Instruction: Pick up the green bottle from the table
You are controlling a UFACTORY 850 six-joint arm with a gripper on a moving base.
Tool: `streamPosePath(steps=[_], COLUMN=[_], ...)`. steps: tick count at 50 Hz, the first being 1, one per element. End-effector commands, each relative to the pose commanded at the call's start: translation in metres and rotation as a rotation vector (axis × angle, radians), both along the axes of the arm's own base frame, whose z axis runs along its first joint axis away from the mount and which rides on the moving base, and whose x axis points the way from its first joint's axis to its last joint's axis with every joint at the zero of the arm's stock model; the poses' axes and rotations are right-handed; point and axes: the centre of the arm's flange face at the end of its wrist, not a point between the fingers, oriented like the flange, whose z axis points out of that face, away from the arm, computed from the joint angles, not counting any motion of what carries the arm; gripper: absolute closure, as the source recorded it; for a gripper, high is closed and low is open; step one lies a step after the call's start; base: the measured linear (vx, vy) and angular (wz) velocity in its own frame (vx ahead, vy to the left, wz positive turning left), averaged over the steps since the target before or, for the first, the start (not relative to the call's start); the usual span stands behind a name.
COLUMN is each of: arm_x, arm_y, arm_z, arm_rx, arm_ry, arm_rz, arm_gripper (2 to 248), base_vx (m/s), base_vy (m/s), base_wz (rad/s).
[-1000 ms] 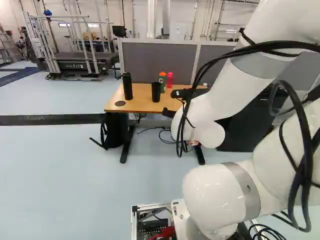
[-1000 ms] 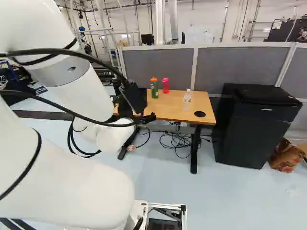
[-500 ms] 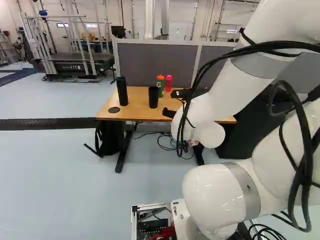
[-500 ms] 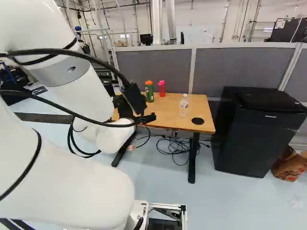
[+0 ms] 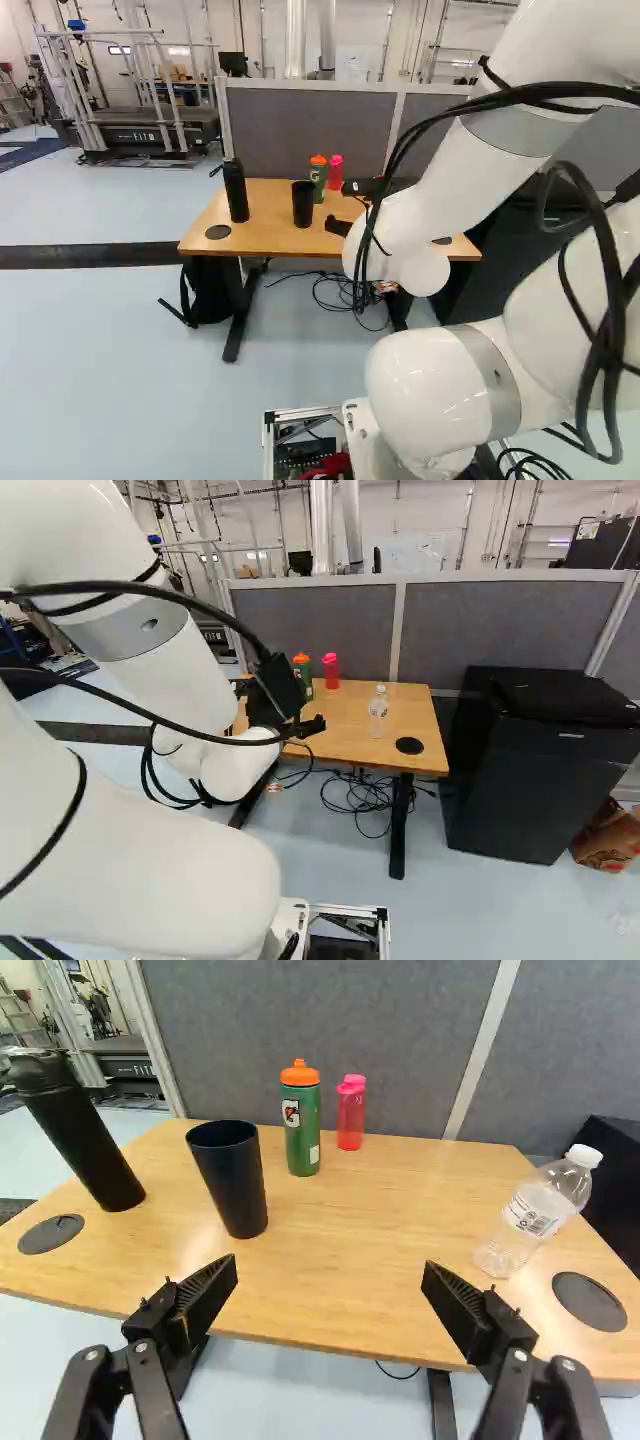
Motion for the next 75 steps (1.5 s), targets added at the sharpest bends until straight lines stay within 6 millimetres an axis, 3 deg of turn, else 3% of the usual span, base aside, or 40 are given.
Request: streamPosePath(steps=[18,36,75], arm_x=[0.000,0.021,0.098], arm_y=[0.000,0.000,-0.005], arm_z=[0.000,0.003,0.007], arm_rx=[0.000,0.000,-0.005], arm_ry=[0.000,0.009,0.020], arm_rz=[0.000,0.000,-0.003], arm_gripper=[3,3,3], base_vx=[0.106,0.019,0.000], base_vy=[-0.008,0.000,0.000], base_wz=[-0.021,-0.001,0.000])
